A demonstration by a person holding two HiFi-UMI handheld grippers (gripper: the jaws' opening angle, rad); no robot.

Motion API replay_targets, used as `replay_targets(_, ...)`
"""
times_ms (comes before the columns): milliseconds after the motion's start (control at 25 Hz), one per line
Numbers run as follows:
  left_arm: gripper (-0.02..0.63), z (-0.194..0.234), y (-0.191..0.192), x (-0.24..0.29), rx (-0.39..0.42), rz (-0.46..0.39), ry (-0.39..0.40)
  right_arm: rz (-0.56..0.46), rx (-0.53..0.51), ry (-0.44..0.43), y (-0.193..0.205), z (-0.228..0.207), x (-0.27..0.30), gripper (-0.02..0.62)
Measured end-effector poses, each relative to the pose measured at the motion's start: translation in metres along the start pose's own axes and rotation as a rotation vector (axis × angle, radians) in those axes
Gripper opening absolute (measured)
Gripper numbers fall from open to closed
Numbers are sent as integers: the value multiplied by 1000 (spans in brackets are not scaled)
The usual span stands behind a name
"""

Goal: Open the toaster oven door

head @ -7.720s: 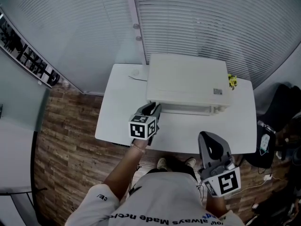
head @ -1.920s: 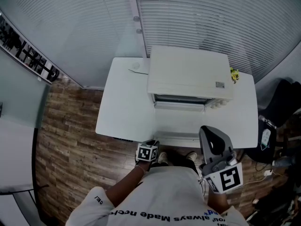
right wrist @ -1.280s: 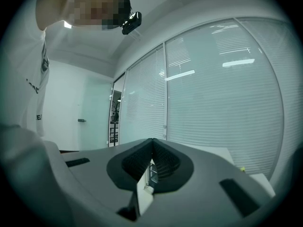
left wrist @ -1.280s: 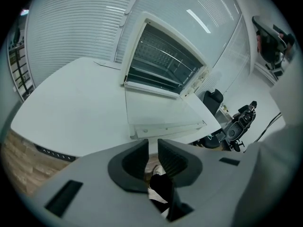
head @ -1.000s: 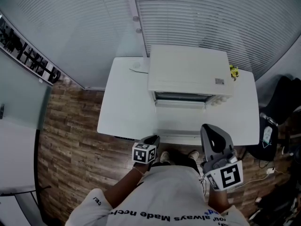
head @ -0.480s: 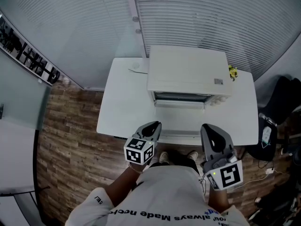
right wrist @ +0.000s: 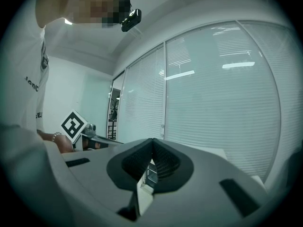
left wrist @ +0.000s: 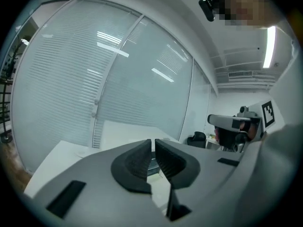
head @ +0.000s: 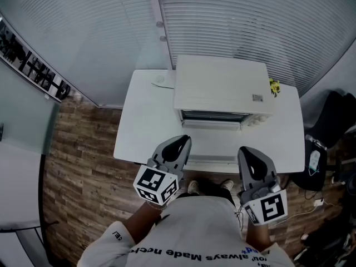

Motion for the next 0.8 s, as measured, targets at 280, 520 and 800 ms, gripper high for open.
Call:
replay_targets(280,41,-16,-38,-9,44,-102,52,5,-6,5,-2,-2,1,8)
replay_targets(520,40,-24,-60,-17,89,-167,55,3,-12,6,-2,-5,1,8)
replay_targets(800,39,-28,-78,-24,114,-225,60,5,-18,8,-6,-6,4,8)
Point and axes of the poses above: the fingertips, and each gripper's own axes: x forward along the fingers, z to its left, y out of its underside, the point moved 3 cm from there along -x, backward along the fingers, and after that the axes turned 5 degrees about -y, right-handed, at the moved point
